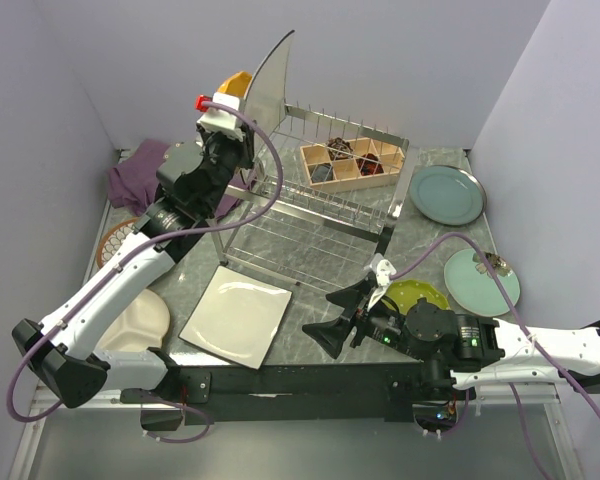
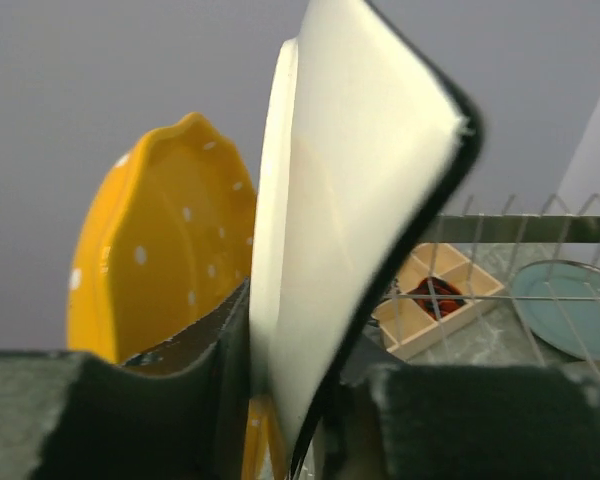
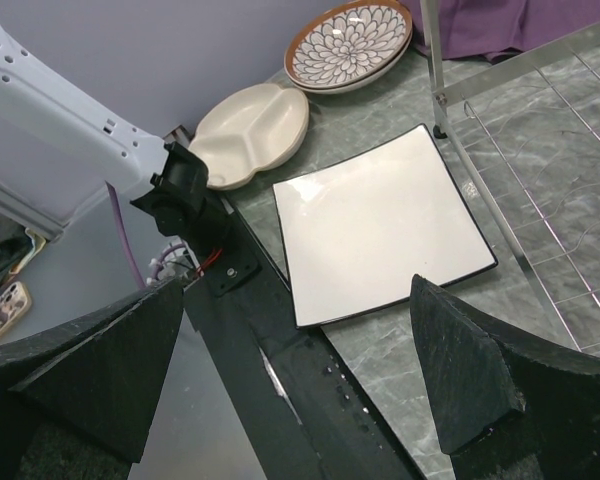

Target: Unload the plates from the dish rack

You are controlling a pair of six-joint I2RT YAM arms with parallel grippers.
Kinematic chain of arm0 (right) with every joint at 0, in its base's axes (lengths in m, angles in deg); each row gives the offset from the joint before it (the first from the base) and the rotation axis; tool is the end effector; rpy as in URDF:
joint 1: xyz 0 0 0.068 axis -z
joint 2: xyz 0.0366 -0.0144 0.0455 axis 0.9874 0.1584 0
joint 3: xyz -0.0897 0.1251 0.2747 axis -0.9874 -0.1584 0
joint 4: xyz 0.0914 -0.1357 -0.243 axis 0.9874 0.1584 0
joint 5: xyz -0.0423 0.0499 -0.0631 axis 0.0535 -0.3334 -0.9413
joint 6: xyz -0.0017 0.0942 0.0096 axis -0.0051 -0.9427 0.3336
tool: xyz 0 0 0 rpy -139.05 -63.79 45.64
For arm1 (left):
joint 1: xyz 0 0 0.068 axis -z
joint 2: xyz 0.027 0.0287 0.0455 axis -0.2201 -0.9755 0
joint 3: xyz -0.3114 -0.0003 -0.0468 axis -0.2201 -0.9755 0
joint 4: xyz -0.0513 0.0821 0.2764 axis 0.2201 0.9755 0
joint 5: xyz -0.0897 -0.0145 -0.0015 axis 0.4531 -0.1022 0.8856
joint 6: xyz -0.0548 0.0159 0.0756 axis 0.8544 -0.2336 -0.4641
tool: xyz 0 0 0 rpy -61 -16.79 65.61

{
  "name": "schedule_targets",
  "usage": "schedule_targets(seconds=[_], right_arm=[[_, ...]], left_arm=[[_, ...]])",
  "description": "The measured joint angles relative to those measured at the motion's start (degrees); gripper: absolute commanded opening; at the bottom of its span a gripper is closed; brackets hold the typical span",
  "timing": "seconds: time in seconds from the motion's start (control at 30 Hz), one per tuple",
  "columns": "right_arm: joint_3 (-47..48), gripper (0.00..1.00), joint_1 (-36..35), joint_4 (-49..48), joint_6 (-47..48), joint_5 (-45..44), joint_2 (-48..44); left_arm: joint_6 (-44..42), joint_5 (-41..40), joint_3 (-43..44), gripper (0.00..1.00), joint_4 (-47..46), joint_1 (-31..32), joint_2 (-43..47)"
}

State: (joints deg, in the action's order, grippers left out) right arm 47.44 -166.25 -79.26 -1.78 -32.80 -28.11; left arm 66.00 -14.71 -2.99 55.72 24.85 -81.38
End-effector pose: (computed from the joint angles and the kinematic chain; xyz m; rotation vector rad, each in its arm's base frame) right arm 0.0502 0.1896 0.3595 -0.6178 1.6641 1.0670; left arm 0.2919 -0.1928 0.5347 0.2425 1.3512 -0.2936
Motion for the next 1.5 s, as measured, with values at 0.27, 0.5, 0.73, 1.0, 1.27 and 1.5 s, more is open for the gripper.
schedule_targets(seconds=[0.27,0.5,0.73,1.0,1.27,1.5], right_arm=[[0.0,1.00,0.0,0.0,0.0,0.0,-0.2],[0.0,1.00,0.0,0.0,0.0,0.0,-0.3],[0.0,1.00,0.0,0.0,0.0,-0.1,-0.3],[0.0,1.00,0.0,0.0,0.0,-0.2,-0.2],[0.0,1.00,0.0,0.0,0.0,-0.5,-0.2],[0.0,1.00,0.0,0.0,0.0,-0.7,0.3]], left_arm=[[-1.0,-2.7,0.0,0.01,0.2,-0.6,0.0],[0.0,-2.9,0.1,0.01,0.3,-0.6,0.0],[2.5,-3.6,0.8,0.01,1.4,-0.8,0.0],[5.7,-4.0,2.4,0.01,4.3,-0.8,0.0],[6.3,-4.6,3.4,0.01,5.9,-0.8,0.1],[6.0,-4.6,3.7,0.01,6.5,-0.8,0.1]])
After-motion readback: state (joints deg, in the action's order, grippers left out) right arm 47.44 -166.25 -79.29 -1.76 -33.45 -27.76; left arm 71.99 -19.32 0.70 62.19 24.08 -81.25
